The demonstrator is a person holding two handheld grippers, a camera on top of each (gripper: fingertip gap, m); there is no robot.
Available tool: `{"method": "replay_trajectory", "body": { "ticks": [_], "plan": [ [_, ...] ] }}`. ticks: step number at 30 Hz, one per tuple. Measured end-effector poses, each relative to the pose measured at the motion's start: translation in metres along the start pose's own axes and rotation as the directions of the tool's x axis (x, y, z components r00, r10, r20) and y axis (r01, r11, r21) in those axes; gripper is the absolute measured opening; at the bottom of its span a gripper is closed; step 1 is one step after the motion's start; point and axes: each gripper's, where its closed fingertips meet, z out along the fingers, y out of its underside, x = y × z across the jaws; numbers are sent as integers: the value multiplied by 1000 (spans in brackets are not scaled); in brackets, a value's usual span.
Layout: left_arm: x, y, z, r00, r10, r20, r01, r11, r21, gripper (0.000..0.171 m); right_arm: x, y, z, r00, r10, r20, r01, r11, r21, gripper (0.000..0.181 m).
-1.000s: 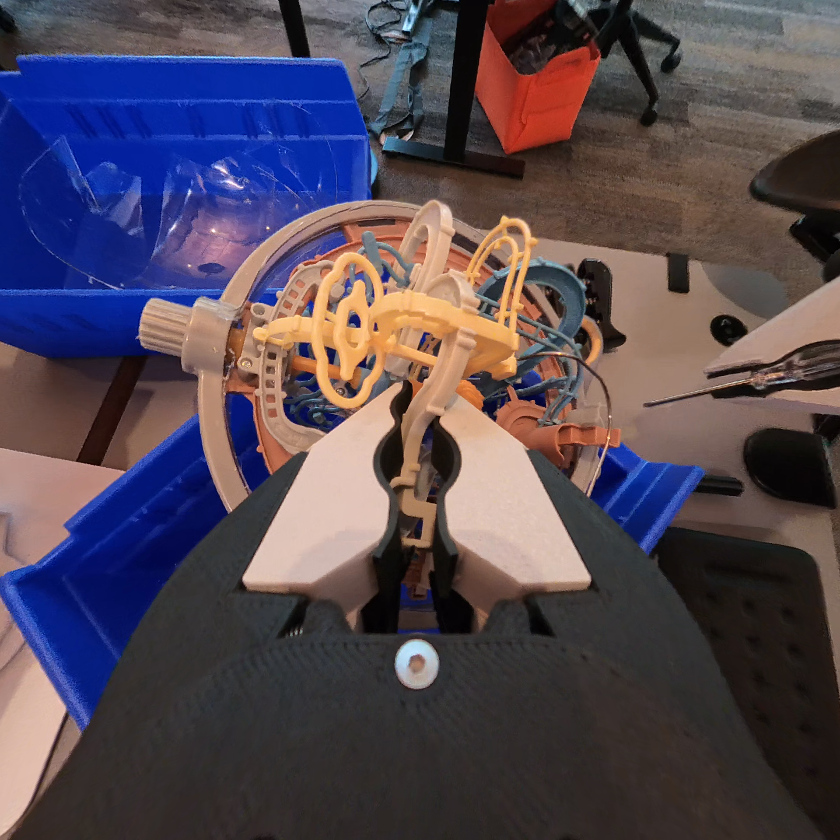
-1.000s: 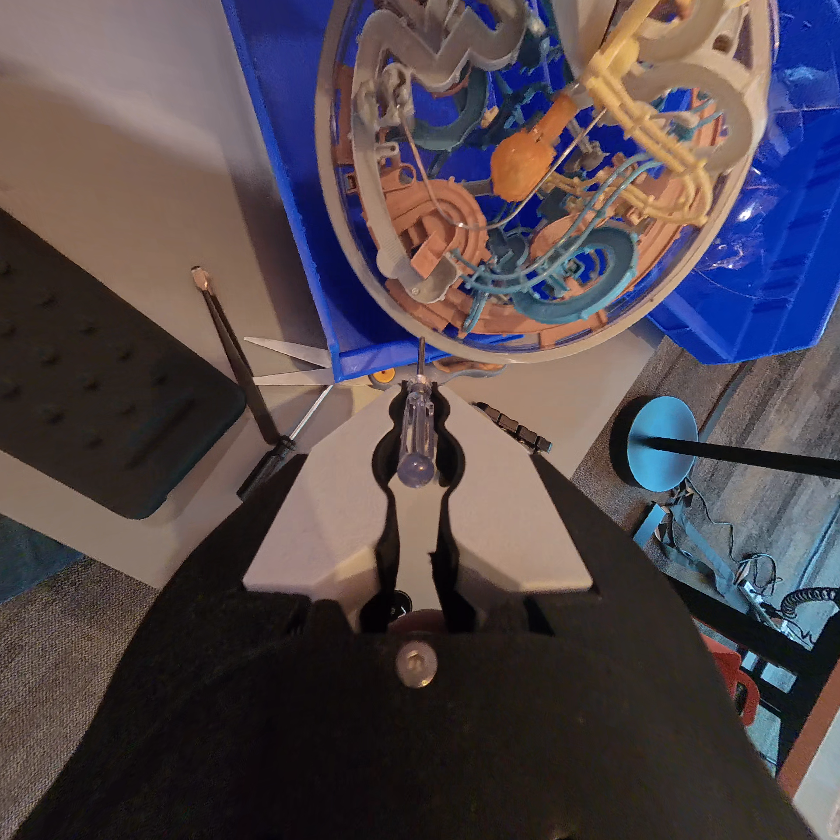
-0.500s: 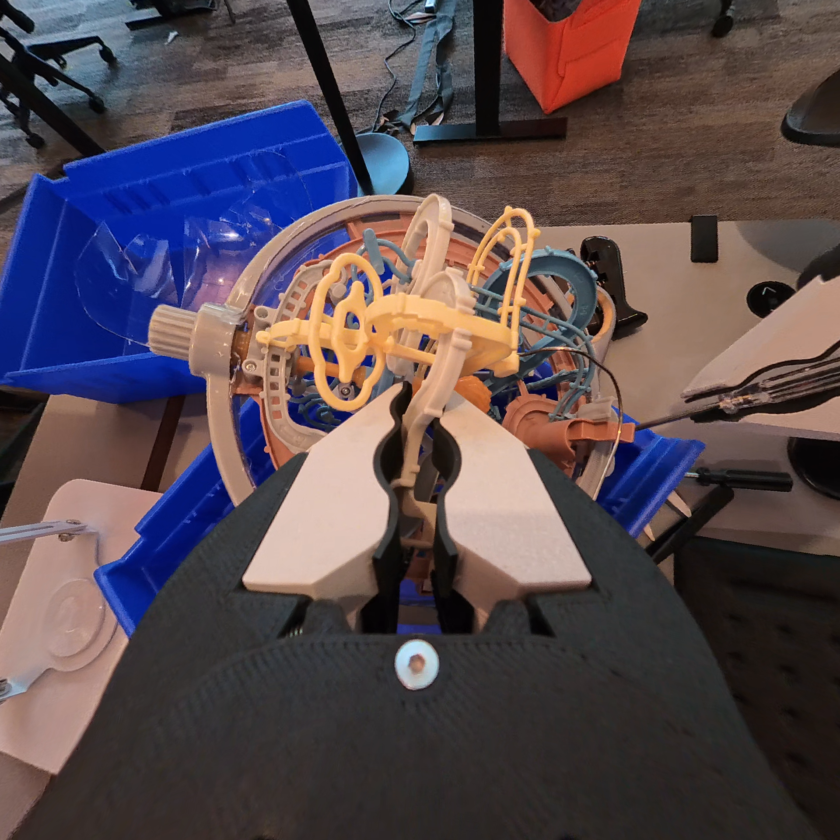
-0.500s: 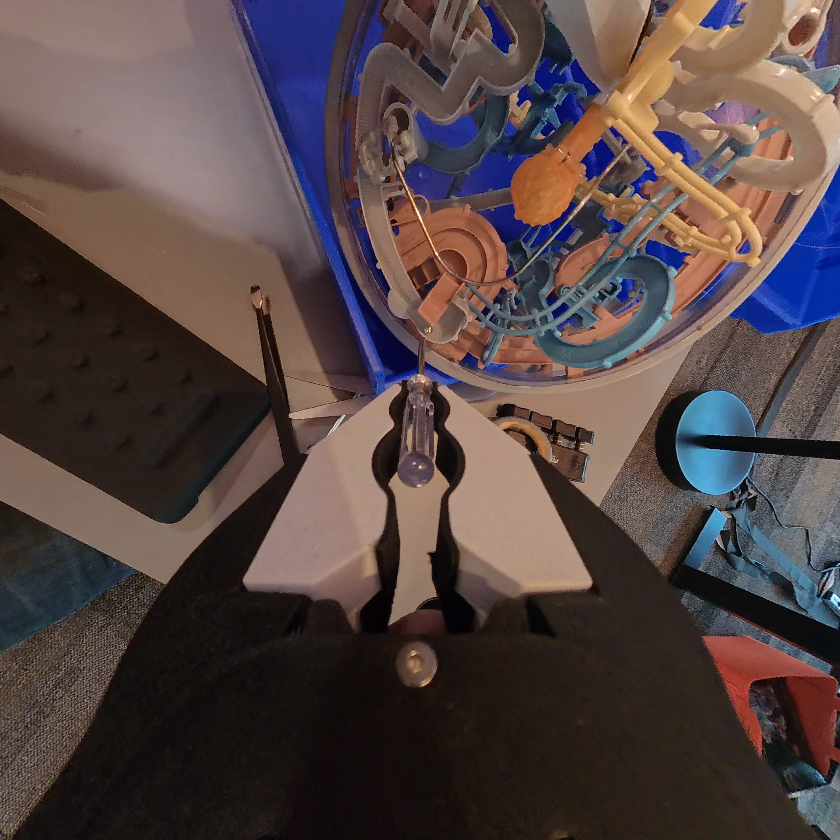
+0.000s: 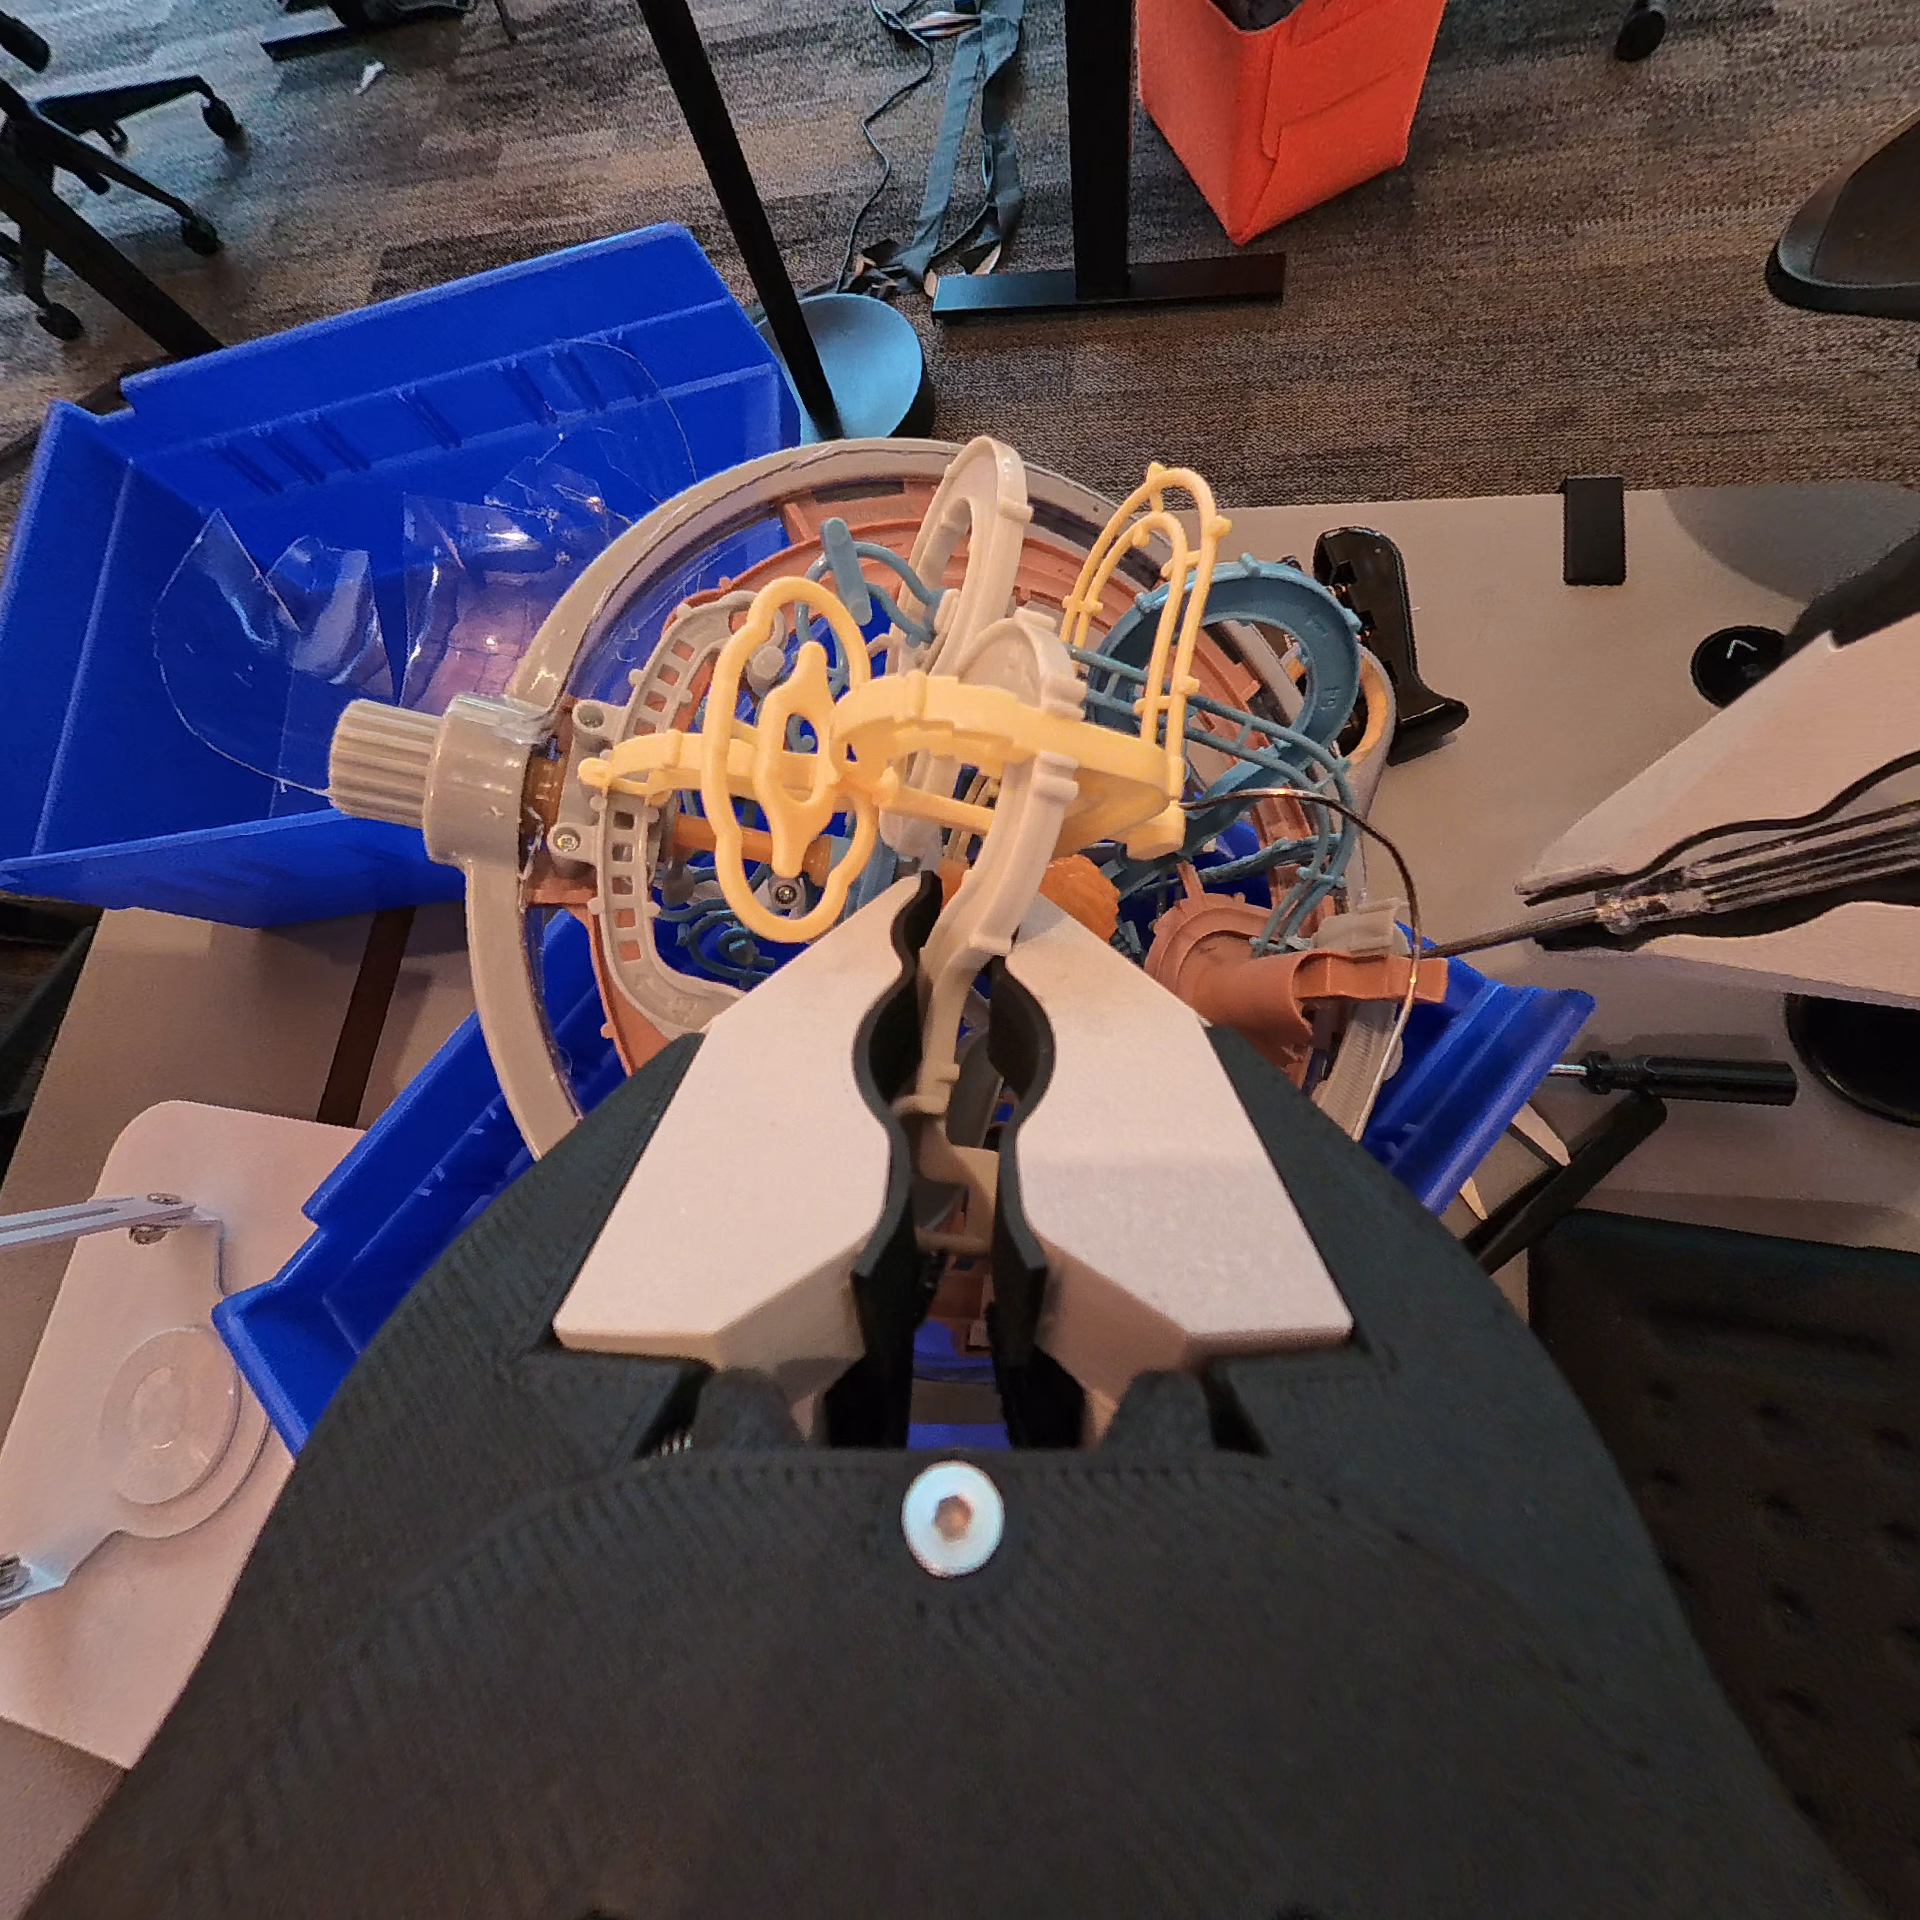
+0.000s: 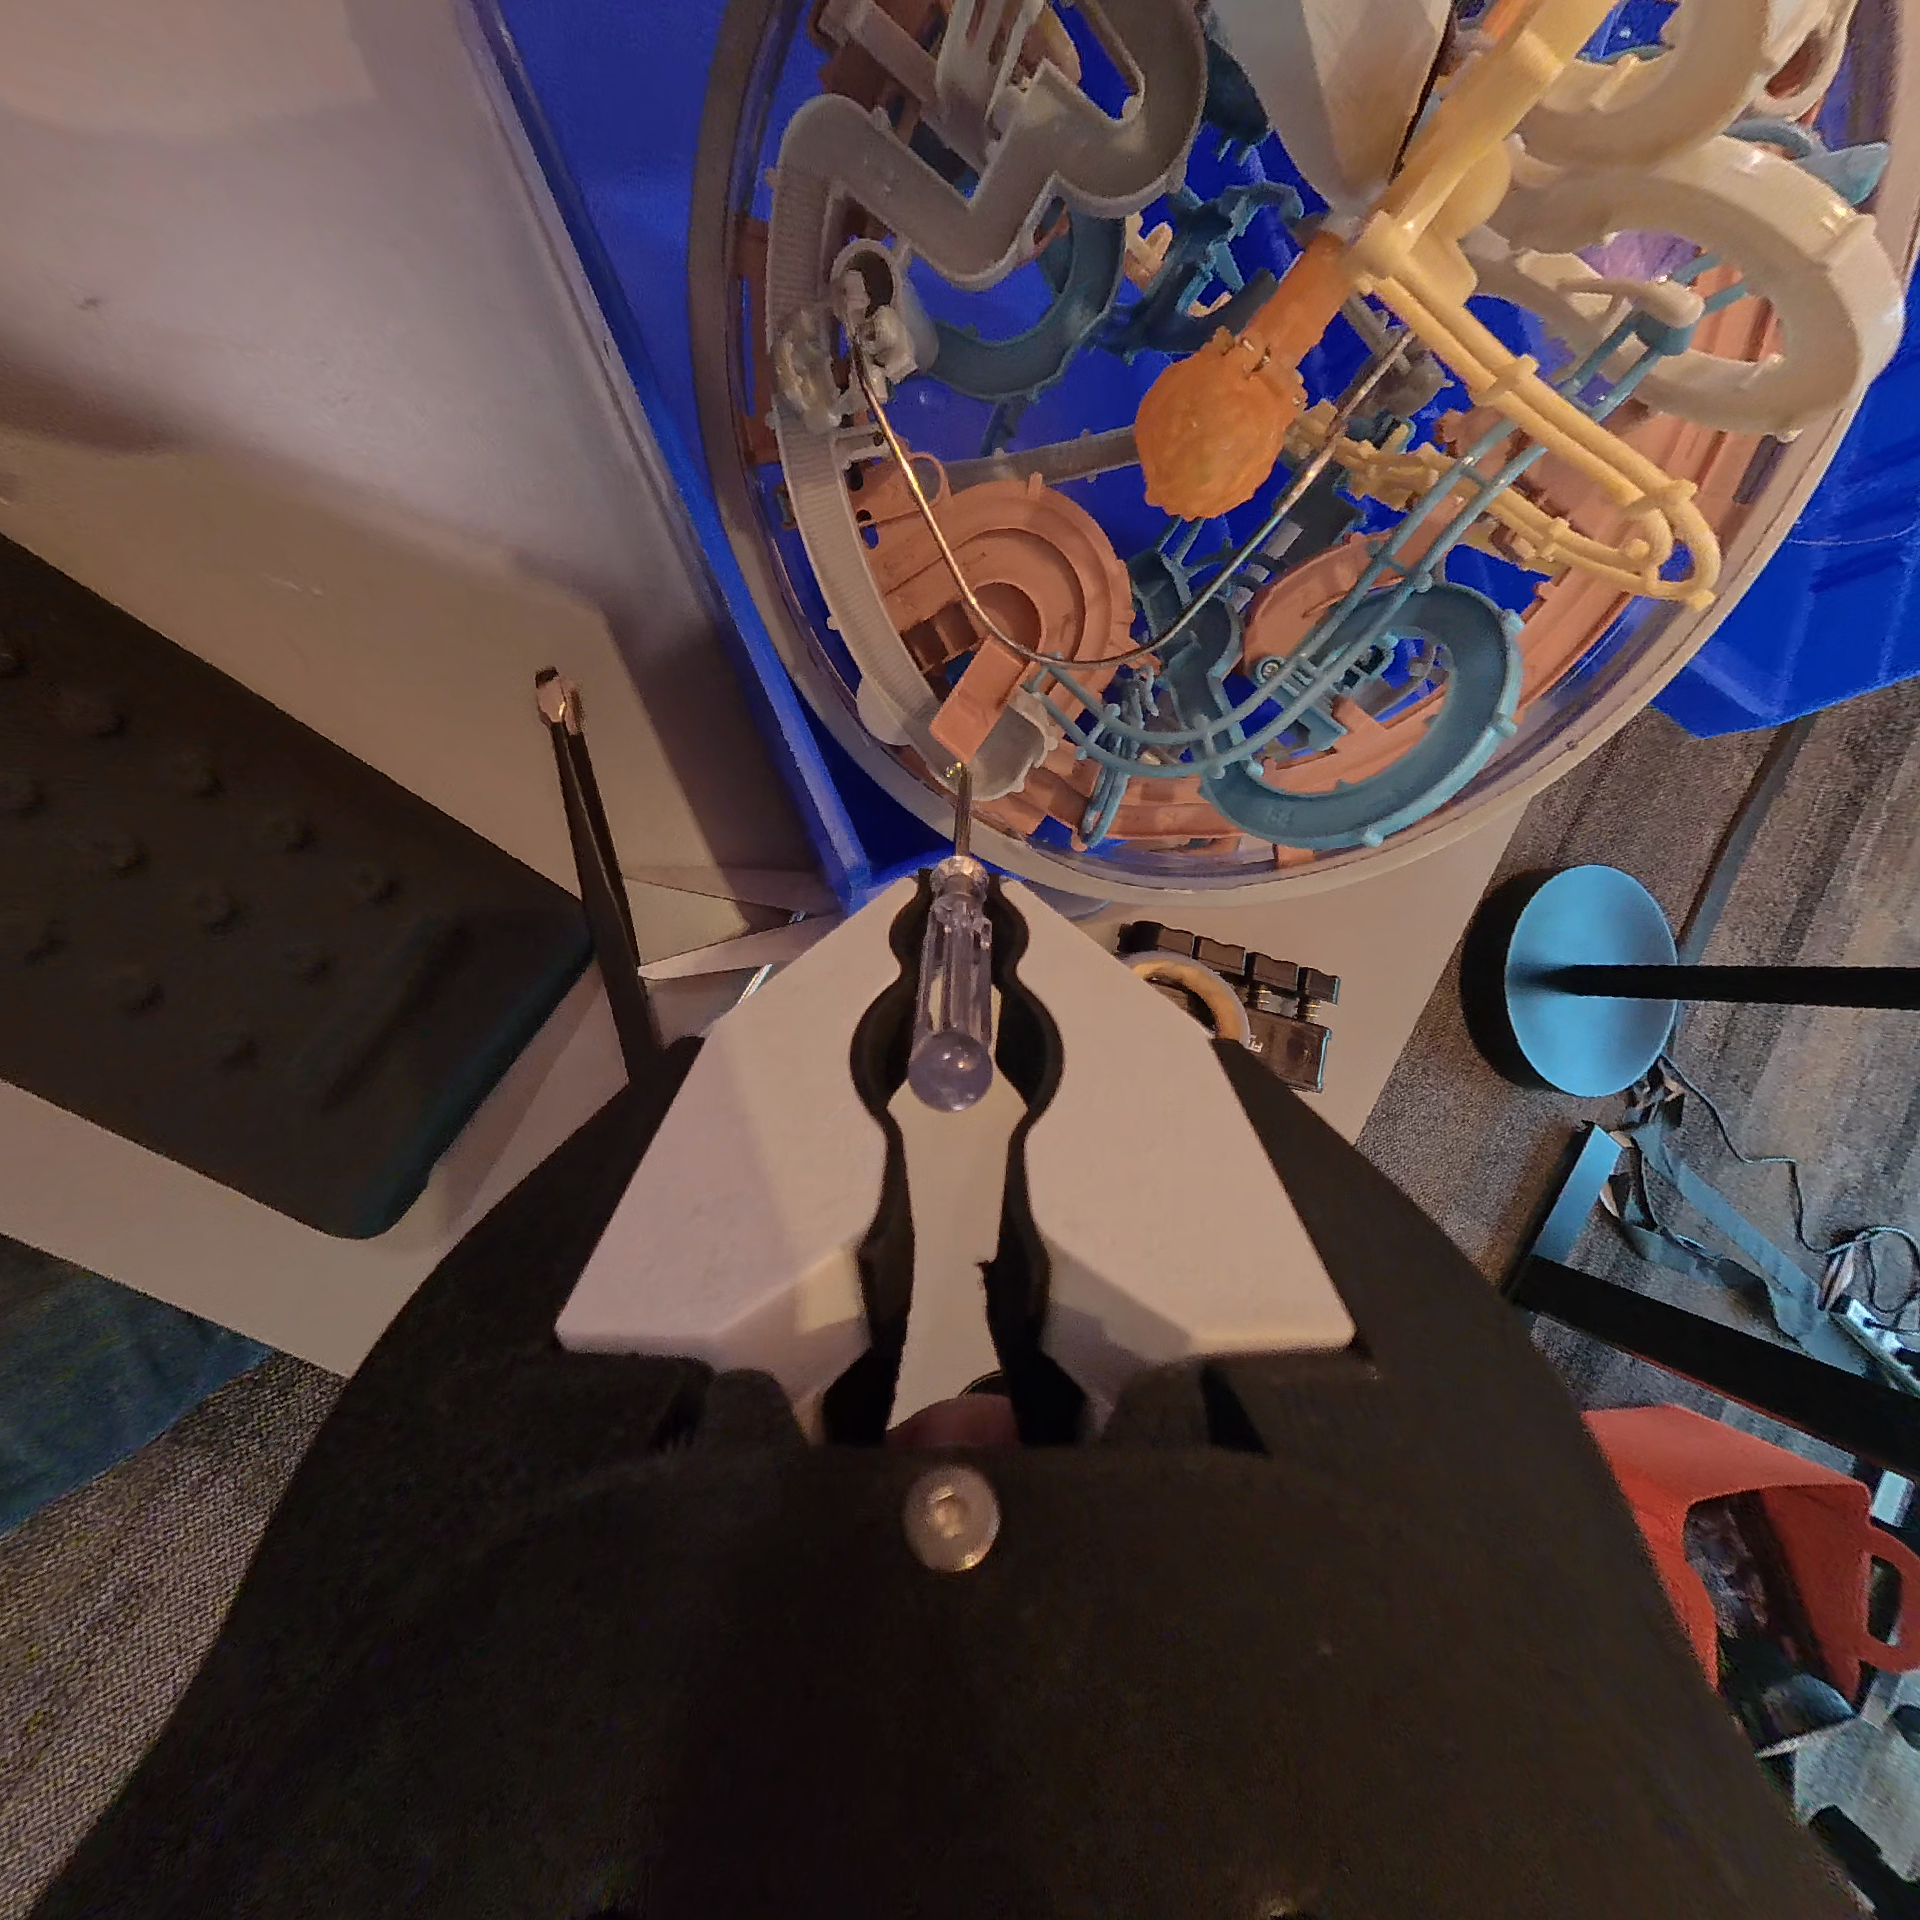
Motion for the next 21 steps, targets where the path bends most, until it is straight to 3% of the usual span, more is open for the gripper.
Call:
{"method": "replay_trajectory", "body": {
  "ticks": [15,19,21],
  "plan": [
    [-1,2,1,1000,-8,-10,8,1000,-6,4,-3,1,-1,1000,-13,-19,12,1000,-25,5],
    [-2,3,2,1000,-14,-17,14,1000,-7,4,-4,-2,0,995,-80,-52,77,996,-50,6],
    [-2,3,2,1000,-19,-25,19,1000,-5,3,-4,-5,0,977,-197,-84,190,979,-77,6]
  ]
}}
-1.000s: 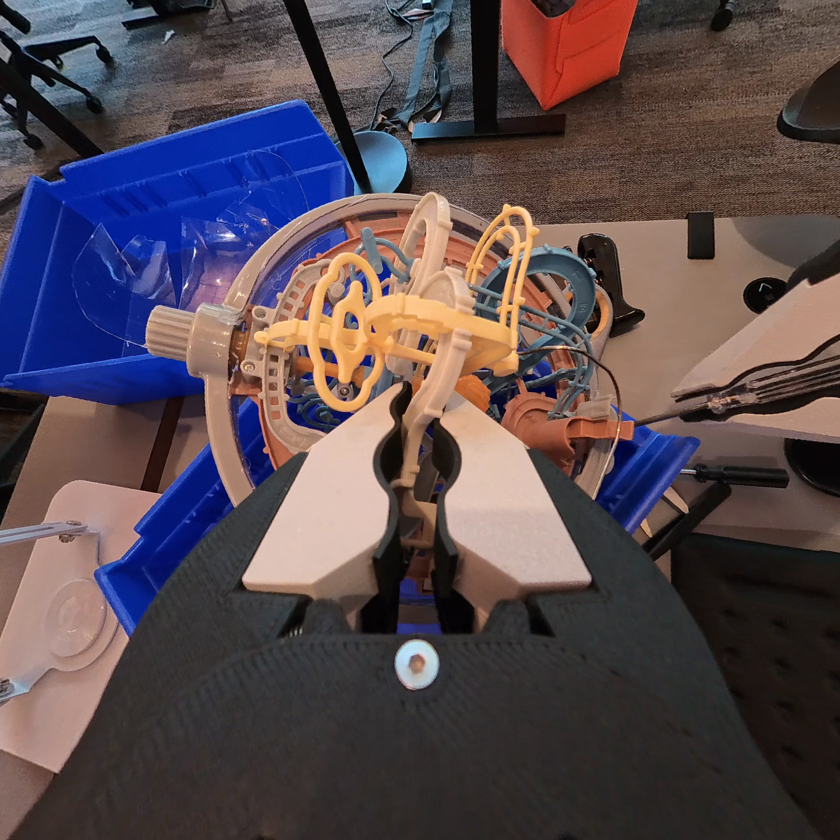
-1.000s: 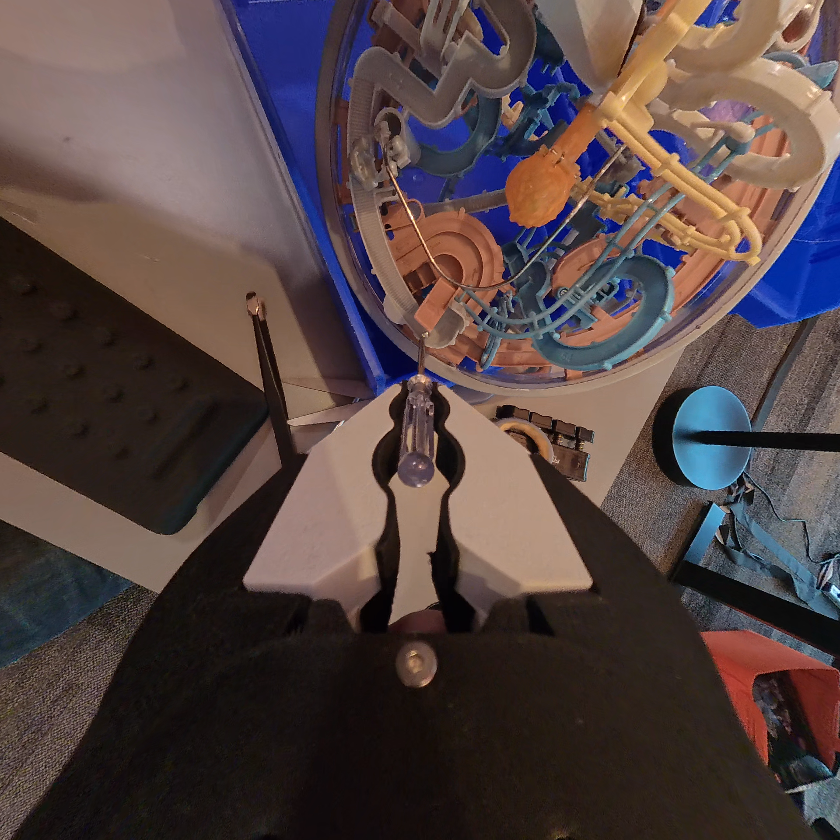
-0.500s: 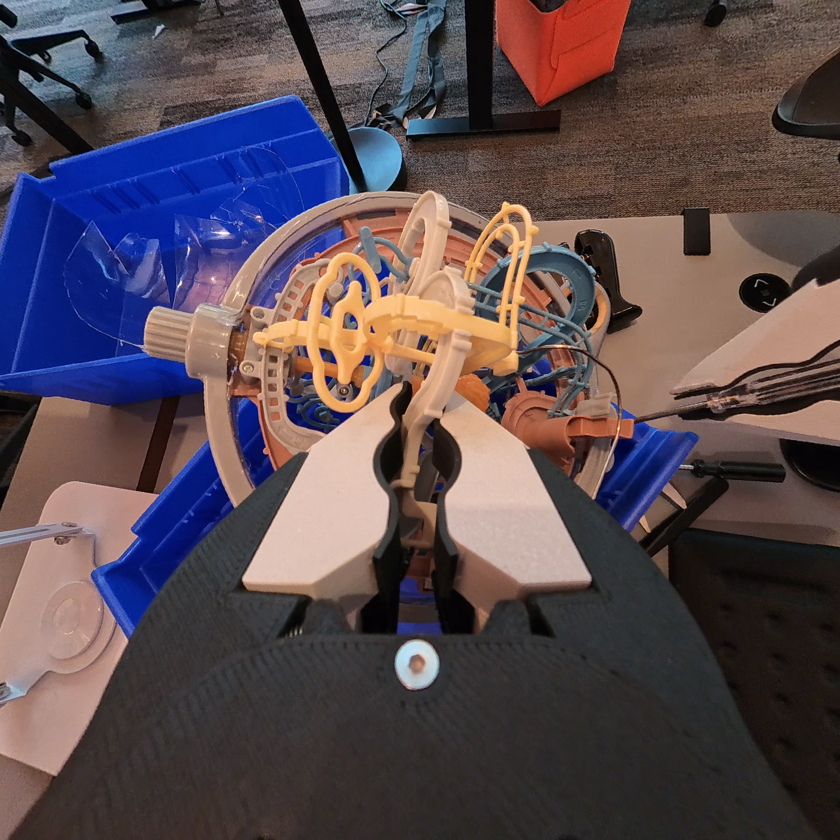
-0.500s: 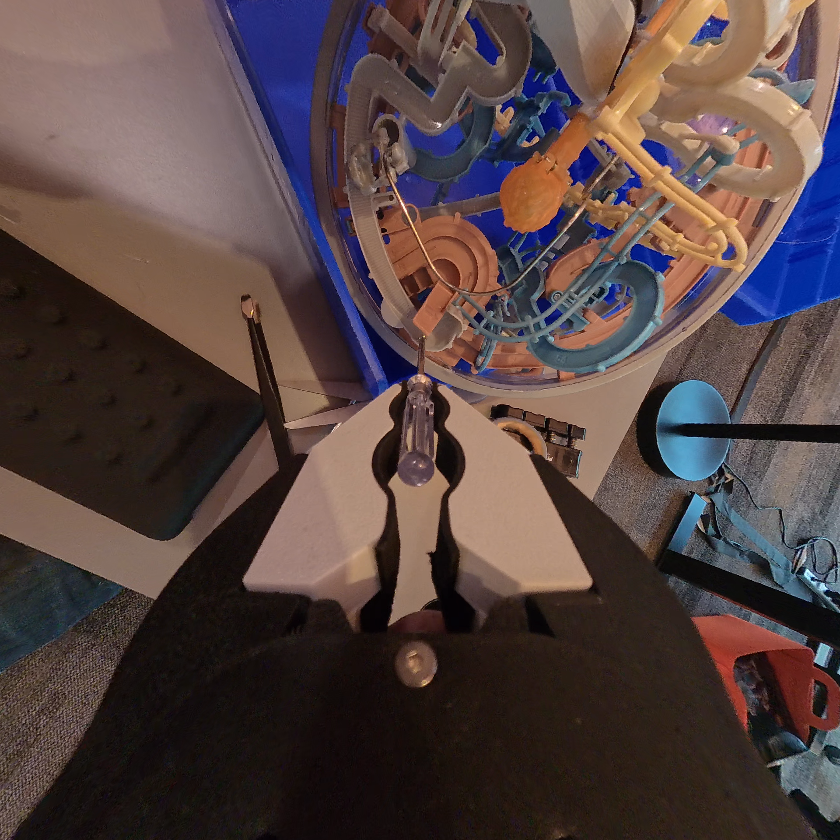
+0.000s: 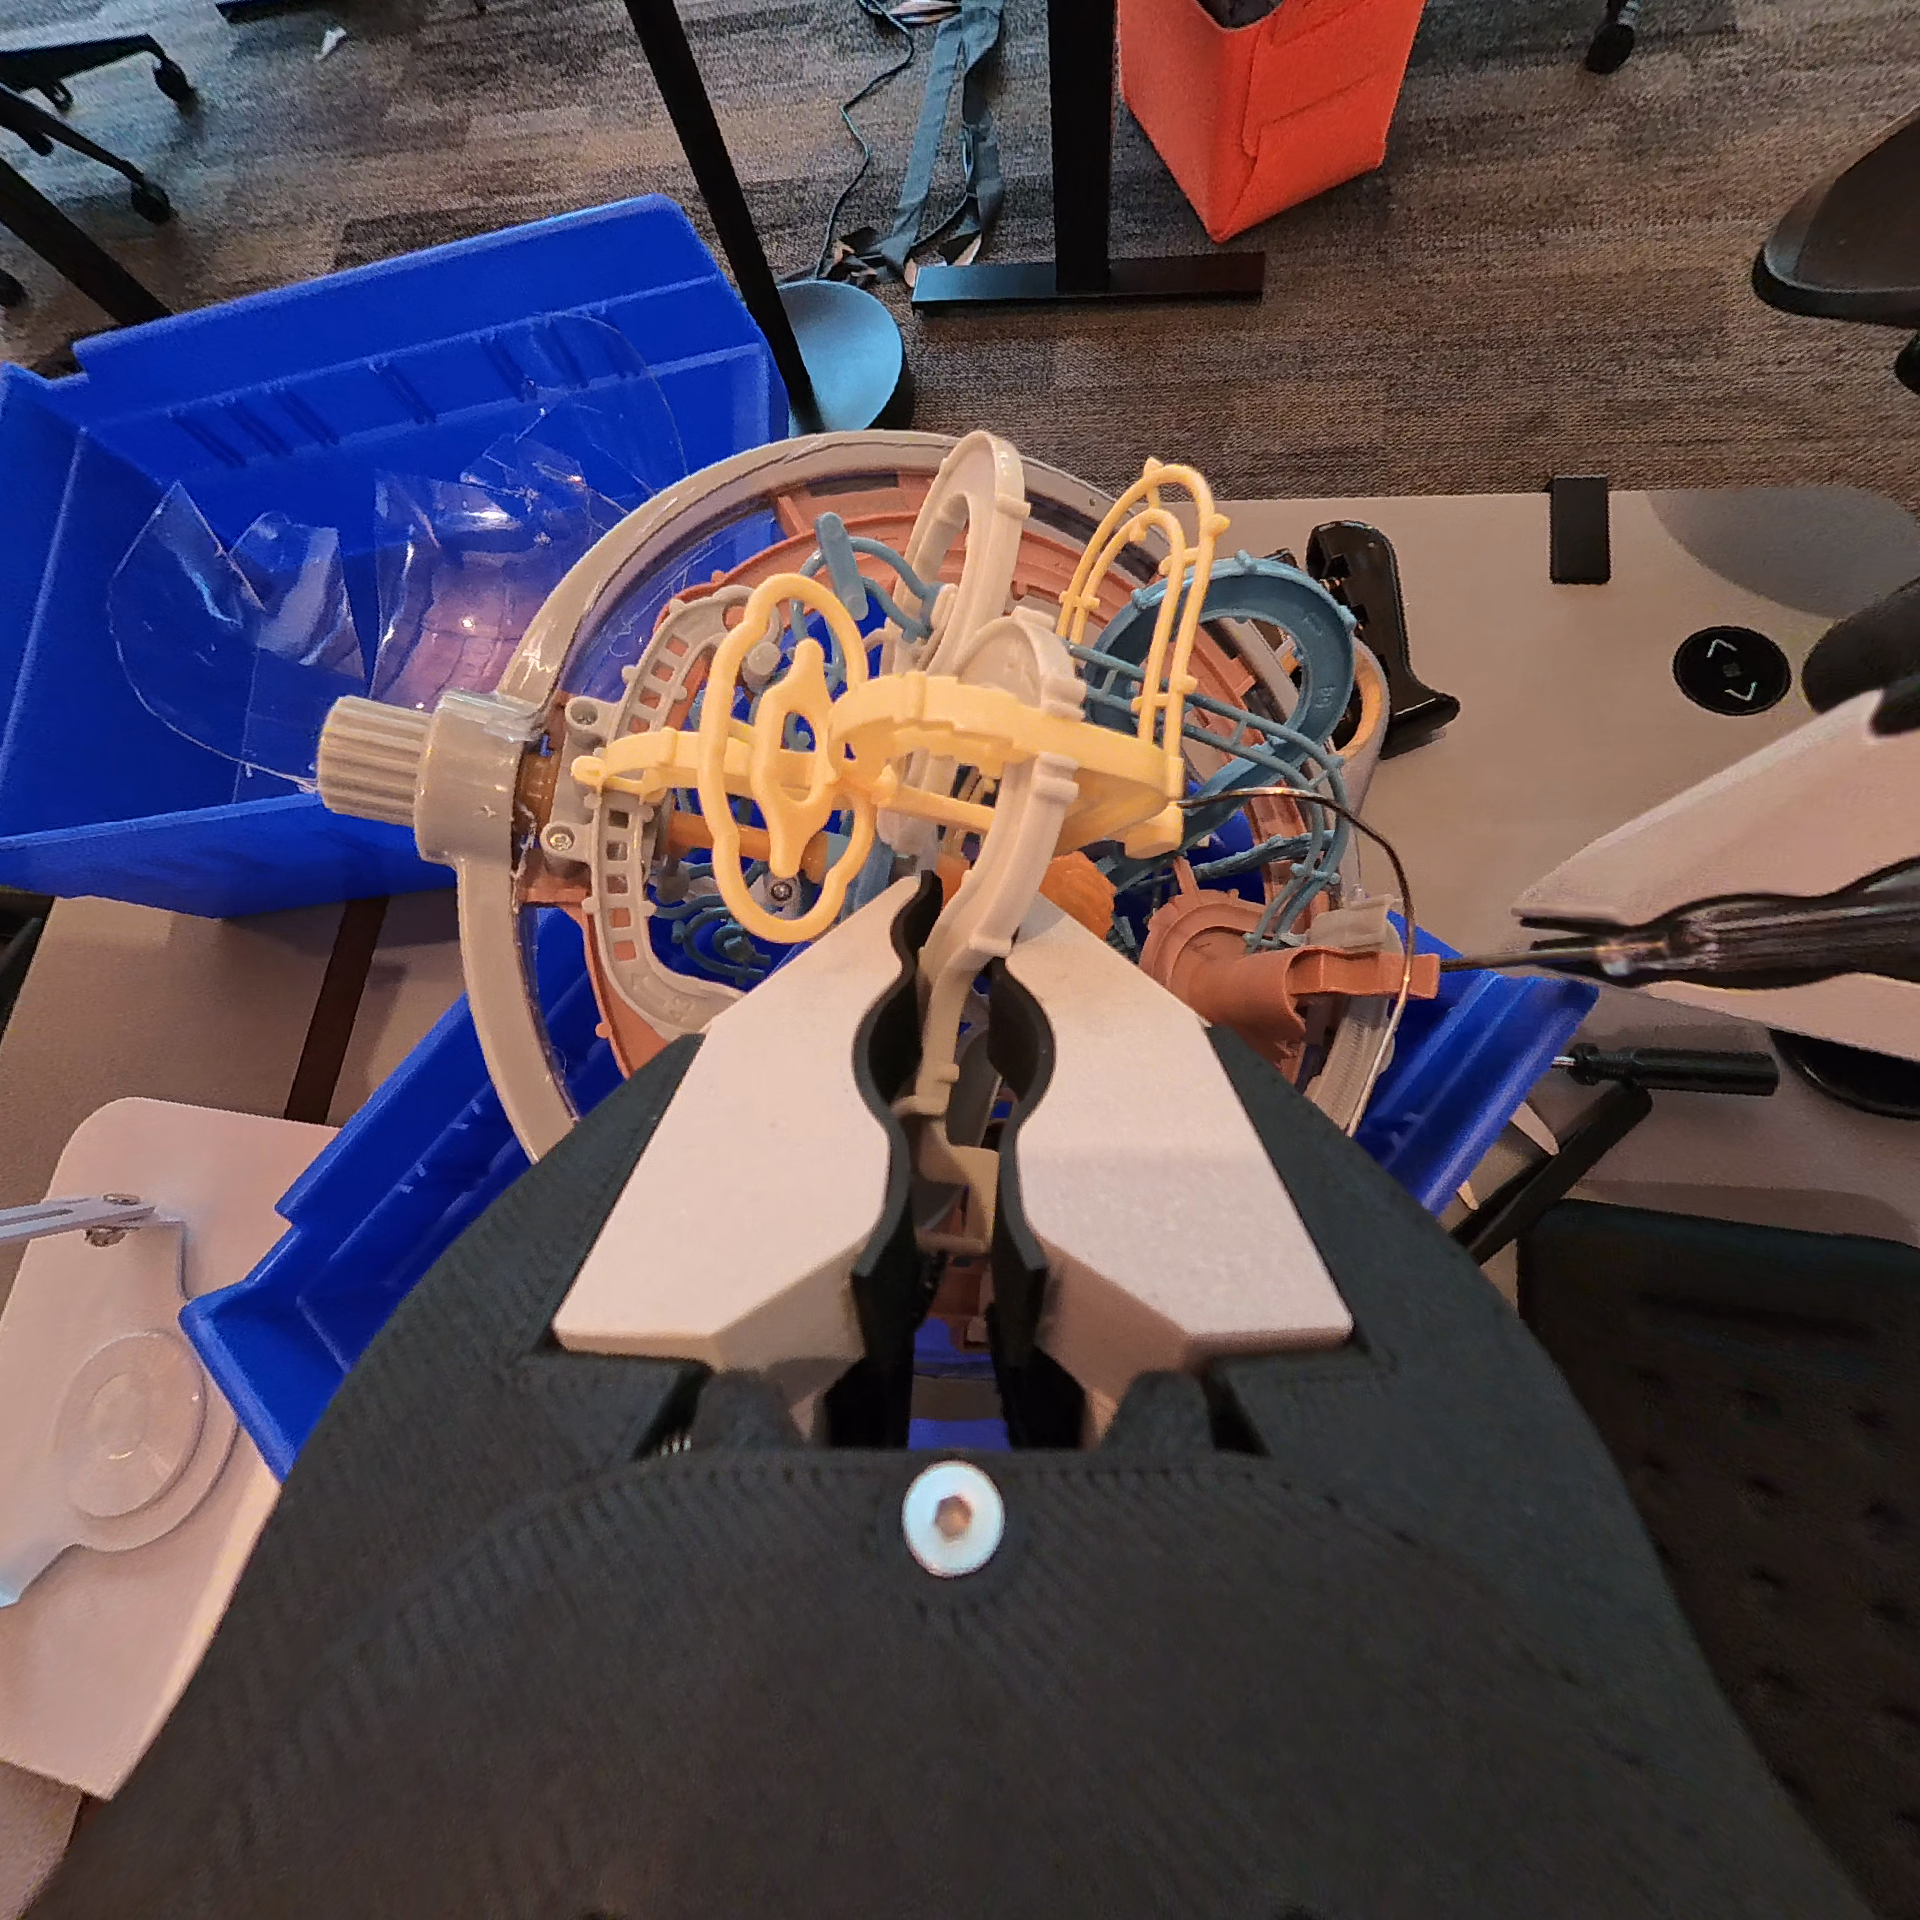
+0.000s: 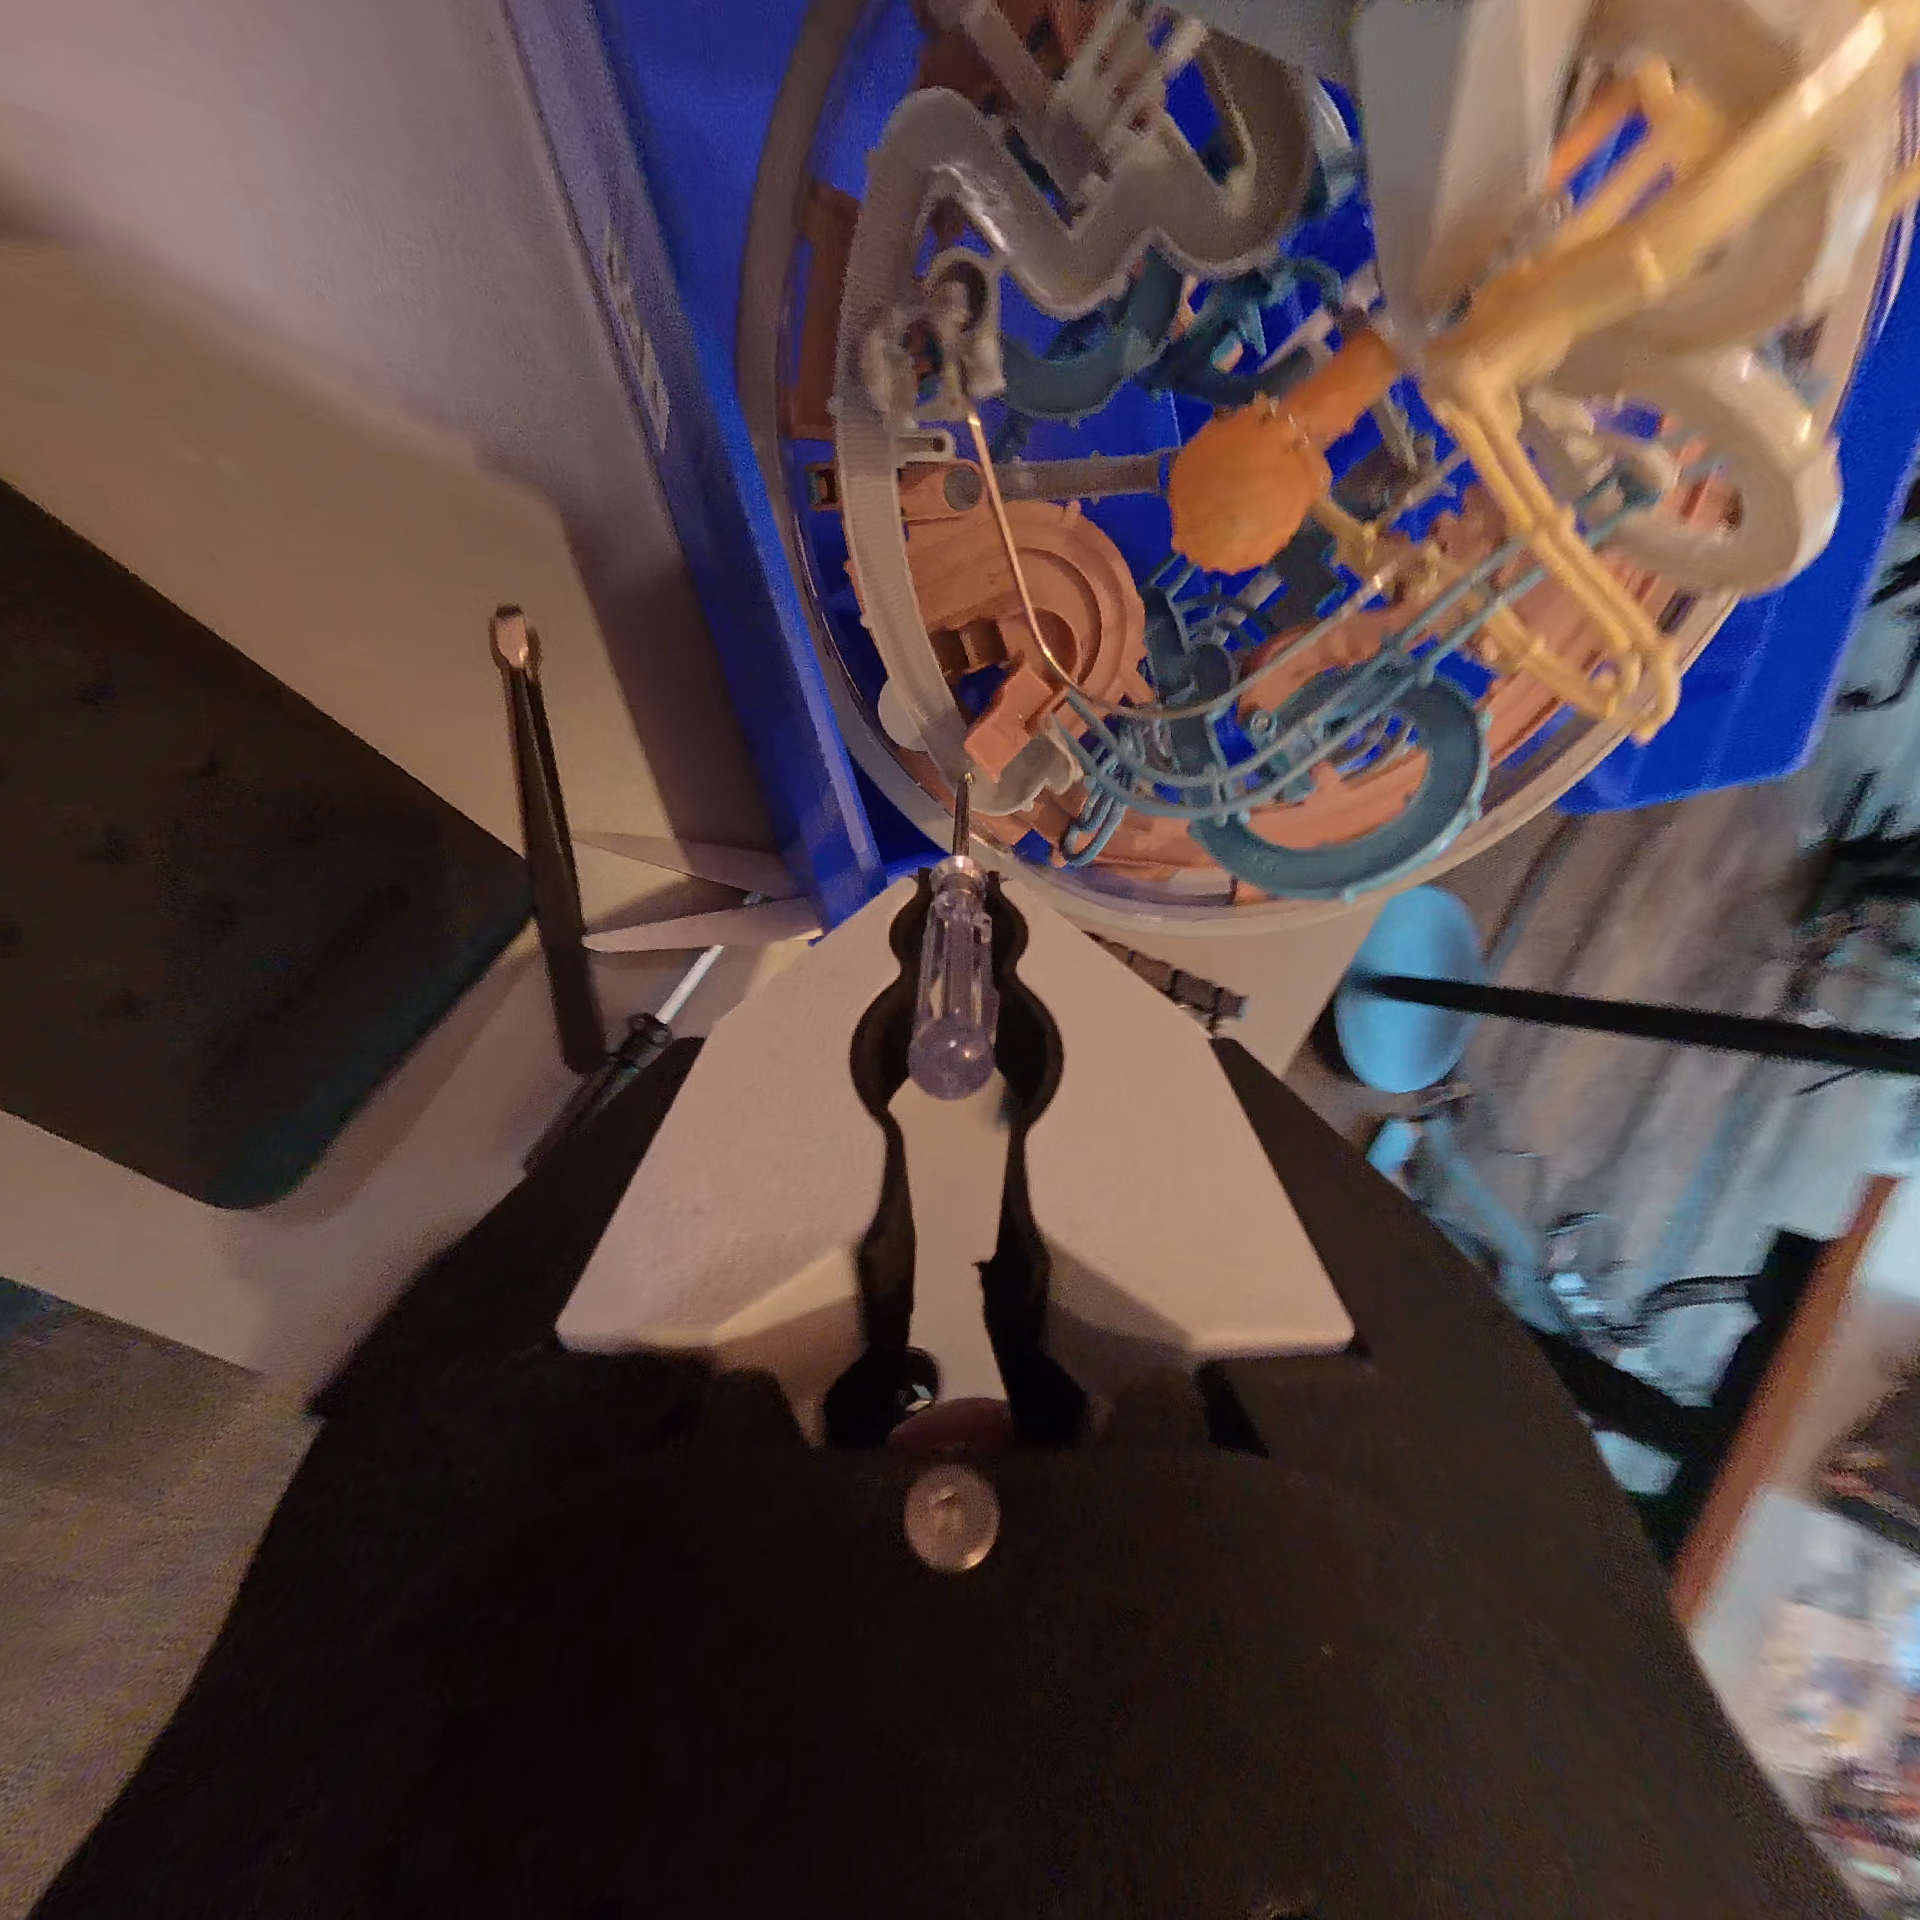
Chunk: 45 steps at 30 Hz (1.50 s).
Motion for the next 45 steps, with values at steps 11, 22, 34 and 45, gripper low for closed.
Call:
{"method": "replay_trajectory", "body": {
  "ticks": [11,22,34,45],
  "plan": [
    [-4,2,-2,1000,8,7,-8,1000,-5,4,12,-6,8,447,-893,-56,858,446,-256,5],
    [-13,11,3,1000,-8,5,8,1000,-28,4,13,-13,-9,695,-708,-130,705,705,-72,4],
    [-2,50,2,967,-54,-249,22,991,-130,38,19,4,-23,961,-258,-96,267,959,94,5],
    [17,16,-53,928,240,-285,-213,969,123,40,10,-29,-32,979,35,203,-79,974,213,6]
  ]
}}
